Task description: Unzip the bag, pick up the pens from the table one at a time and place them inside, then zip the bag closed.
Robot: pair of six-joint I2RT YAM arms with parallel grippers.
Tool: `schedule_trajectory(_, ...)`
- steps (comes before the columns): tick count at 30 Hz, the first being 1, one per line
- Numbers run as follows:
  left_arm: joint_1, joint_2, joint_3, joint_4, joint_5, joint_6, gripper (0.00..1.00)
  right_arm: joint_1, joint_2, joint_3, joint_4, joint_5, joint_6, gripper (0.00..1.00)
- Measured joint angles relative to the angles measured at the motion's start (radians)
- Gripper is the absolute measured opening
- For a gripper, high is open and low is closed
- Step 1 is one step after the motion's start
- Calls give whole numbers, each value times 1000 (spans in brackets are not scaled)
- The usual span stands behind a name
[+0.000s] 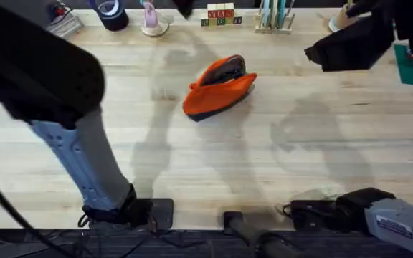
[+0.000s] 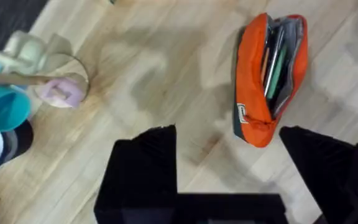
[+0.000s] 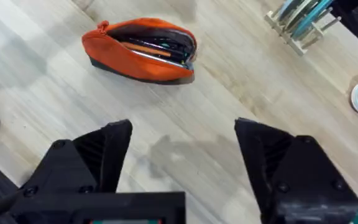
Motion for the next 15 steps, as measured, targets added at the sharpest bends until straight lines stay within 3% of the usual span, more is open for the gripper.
schedule_trajectory(6,149,-7,0,0,177,85,995,0,0,0,0,0,-13,998)
schedule_trajectory(15,214,-28,-49,0,248,118,995,0,0,0,0,1,-19,998)
